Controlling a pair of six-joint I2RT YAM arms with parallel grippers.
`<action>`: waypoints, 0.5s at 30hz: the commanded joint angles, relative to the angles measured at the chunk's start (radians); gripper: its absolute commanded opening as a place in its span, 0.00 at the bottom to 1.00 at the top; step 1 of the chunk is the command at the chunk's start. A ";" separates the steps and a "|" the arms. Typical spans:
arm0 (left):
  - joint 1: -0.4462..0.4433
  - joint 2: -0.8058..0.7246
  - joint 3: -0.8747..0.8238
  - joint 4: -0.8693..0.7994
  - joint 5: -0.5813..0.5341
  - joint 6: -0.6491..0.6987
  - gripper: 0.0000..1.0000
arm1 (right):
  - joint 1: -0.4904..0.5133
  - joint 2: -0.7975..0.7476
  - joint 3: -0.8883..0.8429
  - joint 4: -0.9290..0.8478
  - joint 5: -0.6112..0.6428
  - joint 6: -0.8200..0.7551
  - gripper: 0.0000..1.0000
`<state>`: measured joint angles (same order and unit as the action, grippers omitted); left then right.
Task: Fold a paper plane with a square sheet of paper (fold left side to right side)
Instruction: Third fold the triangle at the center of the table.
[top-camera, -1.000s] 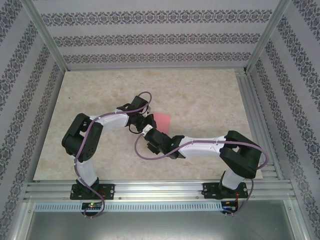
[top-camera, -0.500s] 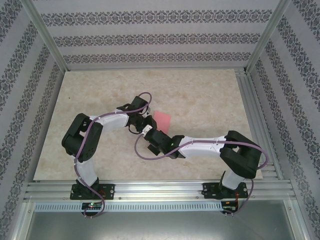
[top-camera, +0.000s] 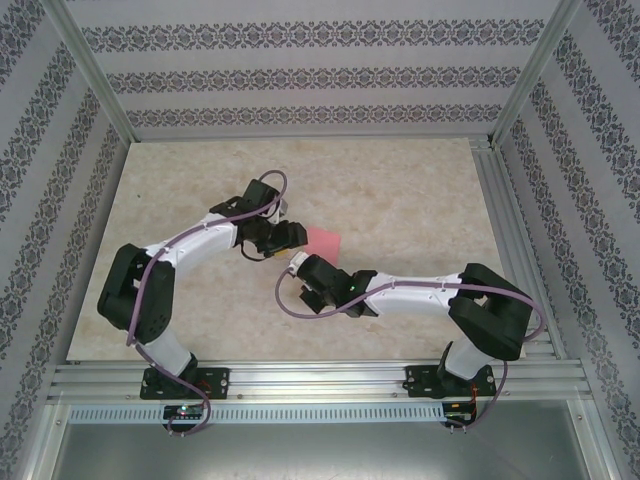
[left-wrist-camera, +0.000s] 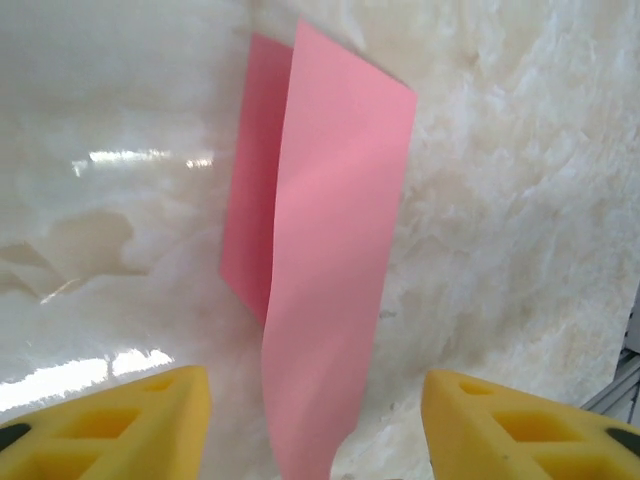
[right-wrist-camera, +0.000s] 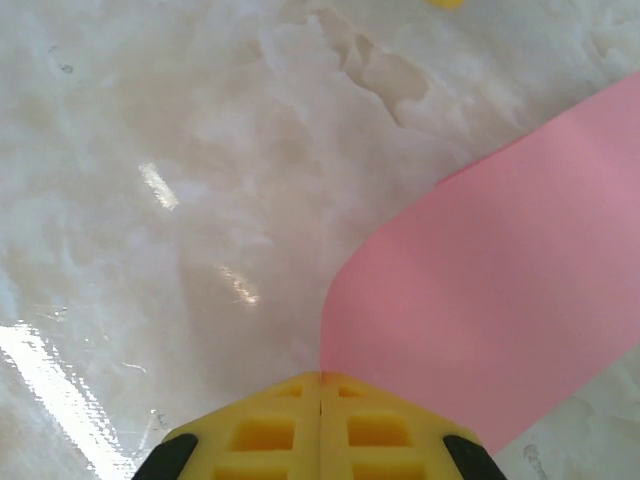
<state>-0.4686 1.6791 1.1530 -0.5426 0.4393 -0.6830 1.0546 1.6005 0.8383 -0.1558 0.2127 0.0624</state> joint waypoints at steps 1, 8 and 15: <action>0.012 0.073 0.089 -0.026 0.046 0.074 0.51 | -0.023 -0.041 -0.028 0.036 -0.049 0.035 0.00; -0.003 0.282 0.273 0.012 0.158 0.103 0.32 | -0.039 -0.031 -0.034 0.053 -0.091 0.045 0.00; -0.032 0.435 0.378 -0.011 0.176 0.131 0.29 | -0.063 -0.014 -0.034 0.076 -0.139 0.060 0.00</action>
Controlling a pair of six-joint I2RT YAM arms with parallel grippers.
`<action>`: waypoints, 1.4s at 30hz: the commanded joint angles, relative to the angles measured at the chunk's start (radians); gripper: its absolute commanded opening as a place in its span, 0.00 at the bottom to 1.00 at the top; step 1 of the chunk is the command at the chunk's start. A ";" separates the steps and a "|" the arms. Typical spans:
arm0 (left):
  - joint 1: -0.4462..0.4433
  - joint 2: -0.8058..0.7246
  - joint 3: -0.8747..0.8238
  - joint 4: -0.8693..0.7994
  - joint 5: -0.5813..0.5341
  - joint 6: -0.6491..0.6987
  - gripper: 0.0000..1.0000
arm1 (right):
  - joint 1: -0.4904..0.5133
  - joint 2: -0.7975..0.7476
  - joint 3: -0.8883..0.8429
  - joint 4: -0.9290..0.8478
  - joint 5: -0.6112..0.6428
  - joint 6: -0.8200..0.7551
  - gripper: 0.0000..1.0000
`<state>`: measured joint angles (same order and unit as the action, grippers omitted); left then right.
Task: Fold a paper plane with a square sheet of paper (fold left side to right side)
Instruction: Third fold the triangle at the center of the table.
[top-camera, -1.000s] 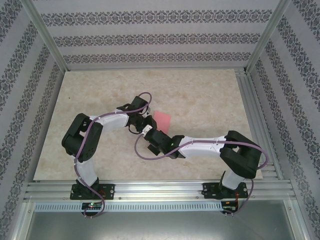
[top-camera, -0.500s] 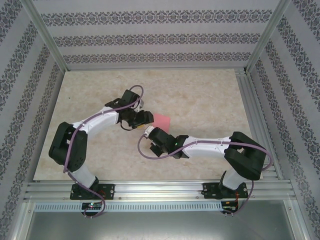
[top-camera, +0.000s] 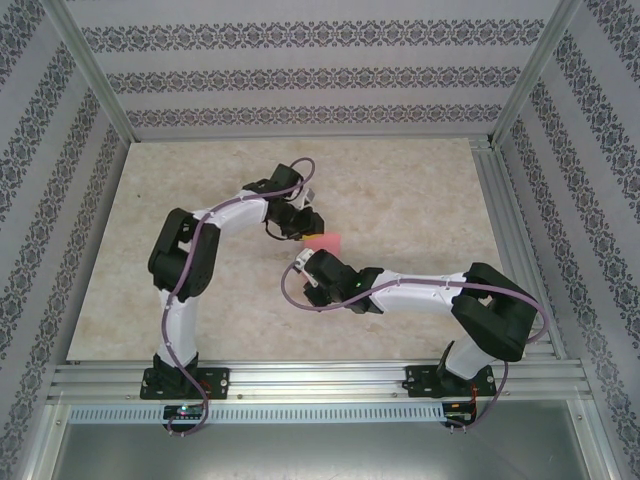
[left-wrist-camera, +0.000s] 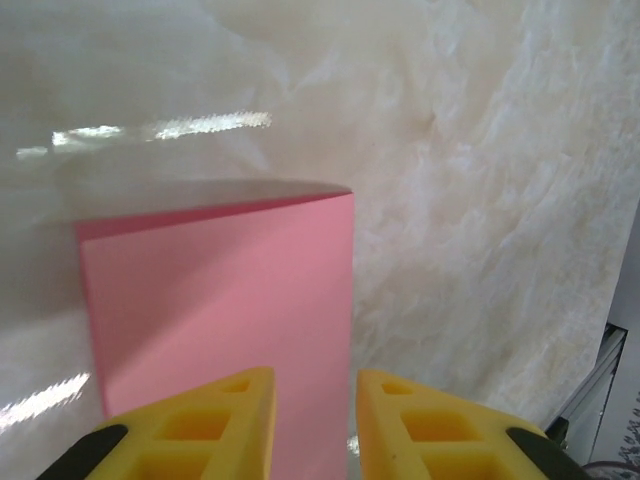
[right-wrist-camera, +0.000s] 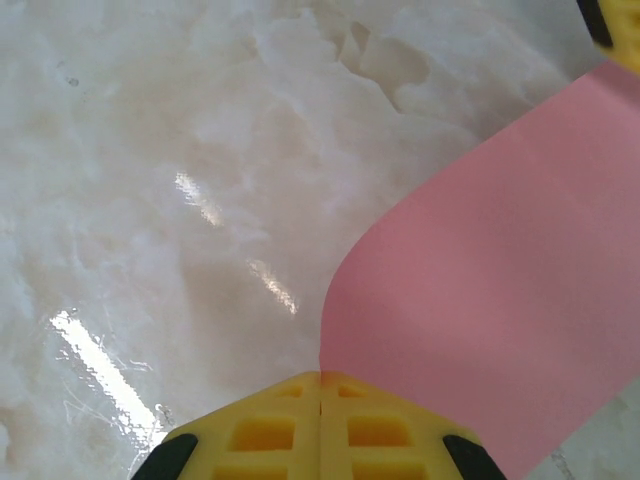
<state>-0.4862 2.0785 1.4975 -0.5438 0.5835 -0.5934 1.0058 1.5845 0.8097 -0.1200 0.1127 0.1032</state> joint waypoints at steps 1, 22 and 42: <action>-0.015 0.053 0.041 -0.011 0.030 0.041 0.29 | -0.019 0.005 -0.005 0.039 -0.051 0.022 0.00; -0.043 0.170 0.079 -0.033 0.004 0.064 0.26 | -0.201 0.029 -0.055 0.066 -0.292 0.208 0.00; -0.062 0.186 0.092 -0.037 -0.007 0.063 0.25 | -0.345 0.030 -0.111 0.120 -0.381 0.295 0.00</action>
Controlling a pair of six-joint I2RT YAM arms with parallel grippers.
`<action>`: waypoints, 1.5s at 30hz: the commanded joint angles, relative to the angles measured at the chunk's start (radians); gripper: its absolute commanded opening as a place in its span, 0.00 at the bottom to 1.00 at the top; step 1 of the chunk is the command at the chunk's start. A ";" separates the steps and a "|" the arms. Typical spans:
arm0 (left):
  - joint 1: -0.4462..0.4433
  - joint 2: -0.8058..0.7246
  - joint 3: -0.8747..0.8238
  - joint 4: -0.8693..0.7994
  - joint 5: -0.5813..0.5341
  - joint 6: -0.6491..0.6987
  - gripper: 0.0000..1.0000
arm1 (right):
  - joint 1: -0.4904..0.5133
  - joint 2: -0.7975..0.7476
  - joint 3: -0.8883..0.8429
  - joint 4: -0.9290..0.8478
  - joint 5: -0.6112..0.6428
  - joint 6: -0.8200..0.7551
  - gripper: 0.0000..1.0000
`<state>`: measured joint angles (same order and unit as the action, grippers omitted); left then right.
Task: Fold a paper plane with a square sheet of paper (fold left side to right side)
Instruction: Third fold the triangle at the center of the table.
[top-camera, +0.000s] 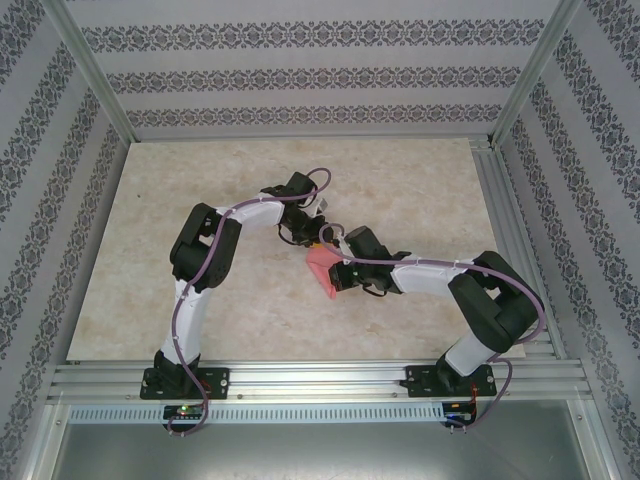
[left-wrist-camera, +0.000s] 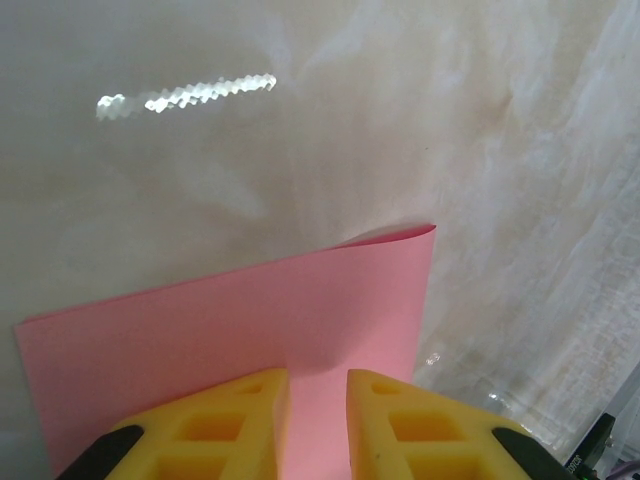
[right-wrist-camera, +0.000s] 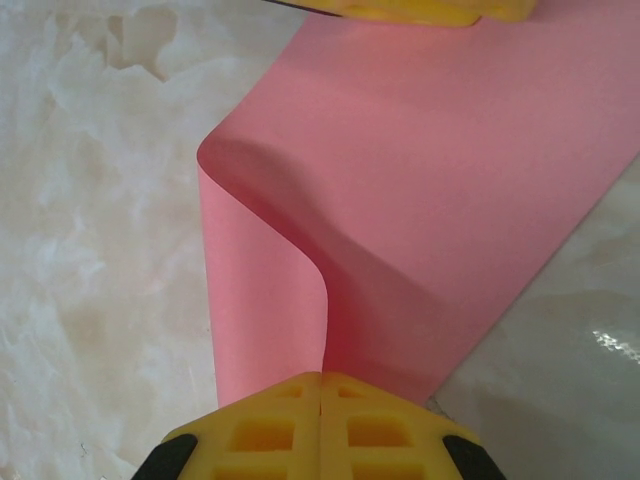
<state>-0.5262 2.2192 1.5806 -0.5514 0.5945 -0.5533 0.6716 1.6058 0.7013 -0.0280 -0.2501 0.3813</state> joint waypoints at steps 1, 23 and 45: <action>-0.023 0.047 0.010 -0.028 -0.018 0.023 0.25 | -0.015 0.010 -0.002 0.028 -0.016 0.015 0.00; -0.028 0.048 0.013 -0.033 -0.021 0.026 0.24 | -0.041 0.033 0.015 0.006 -0.003 0.011 0.00; -0.029 0.047 0.004 -0.031 -0.023 0.027 0.24 | -0.055 0.017 0.008 -0.012 0.017 0.011 0.00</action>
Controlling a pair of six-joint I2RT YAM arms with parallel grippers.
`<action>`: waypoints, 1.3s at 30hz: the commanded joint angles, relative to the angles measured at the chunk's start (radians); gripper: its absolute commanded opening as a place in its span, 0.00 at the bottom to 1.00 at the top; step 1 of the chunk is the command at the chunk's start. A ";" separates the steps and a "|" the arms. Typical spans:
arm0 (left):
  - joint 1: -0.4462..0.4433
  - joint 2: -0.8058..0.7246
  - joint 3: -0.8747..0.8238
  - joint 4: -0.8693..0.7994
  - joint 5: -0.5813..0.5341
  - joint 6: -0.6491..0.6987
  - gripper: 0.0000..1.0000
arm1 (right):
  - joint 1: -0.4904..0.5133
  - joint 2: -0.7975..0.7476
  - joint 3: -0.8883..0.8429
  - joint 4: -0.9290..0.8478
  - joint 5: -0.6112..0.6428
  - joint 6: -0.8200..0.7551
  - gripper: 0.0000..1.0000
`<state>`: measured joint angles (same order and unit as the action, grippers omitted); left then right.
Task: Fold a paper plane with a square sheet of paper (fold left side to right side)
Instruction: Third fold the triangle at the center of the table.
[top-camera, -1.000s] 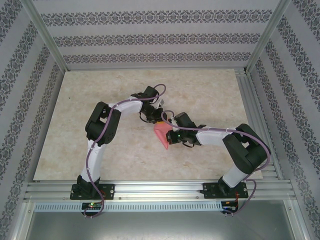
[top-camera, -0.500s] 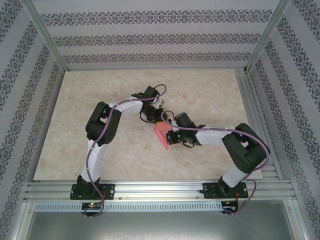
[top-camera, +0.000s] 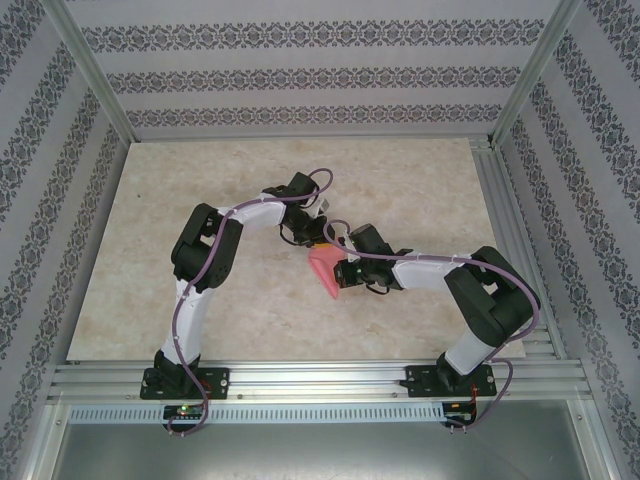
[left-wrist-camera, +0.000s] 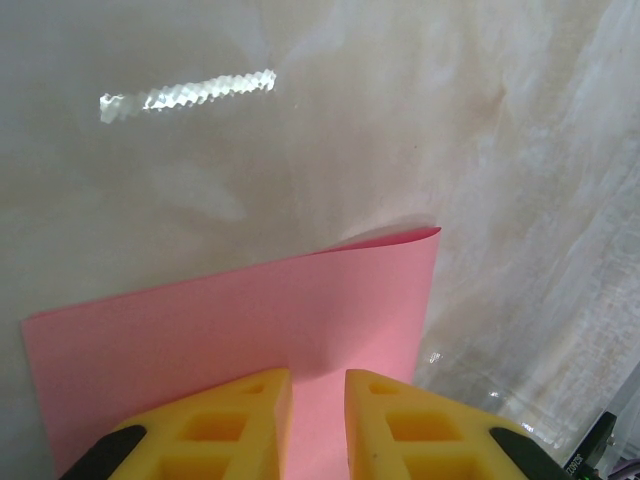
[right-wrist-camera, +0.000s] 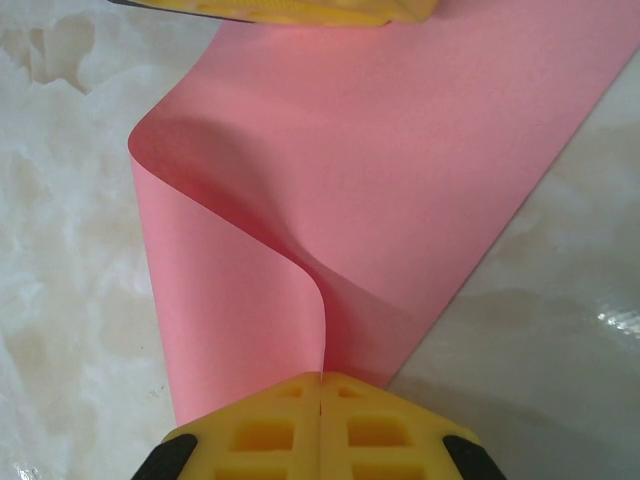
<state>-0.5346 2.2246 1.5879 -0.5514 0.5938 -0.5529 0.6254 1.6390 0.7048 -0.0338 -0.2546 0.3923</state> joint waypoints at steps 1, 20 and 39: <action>-0.021 0.042 -0.005 -0.031 -0.023 0.027 0.24 | -0.009 -0.015 0.003 -0.003 0.021 0.000 0.00; -0.021 0.038 -0.010 -0.031 -0.024 0.028 0.24 | -0.007 -0.031 -0.021 -0.005 0.039 0.007 0.01; -0.023 0.030 -0.016 -0.027 -0.020 0.027 0.24 | 0.002 0.017 -0.024 -0.065 0.059 0.018 0.01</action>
<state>-0.5381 2.2246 1.5879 -0.5510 0.5938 -0.5529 0.6262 1.6318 0.6964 -0.0509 -0.2325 0.3962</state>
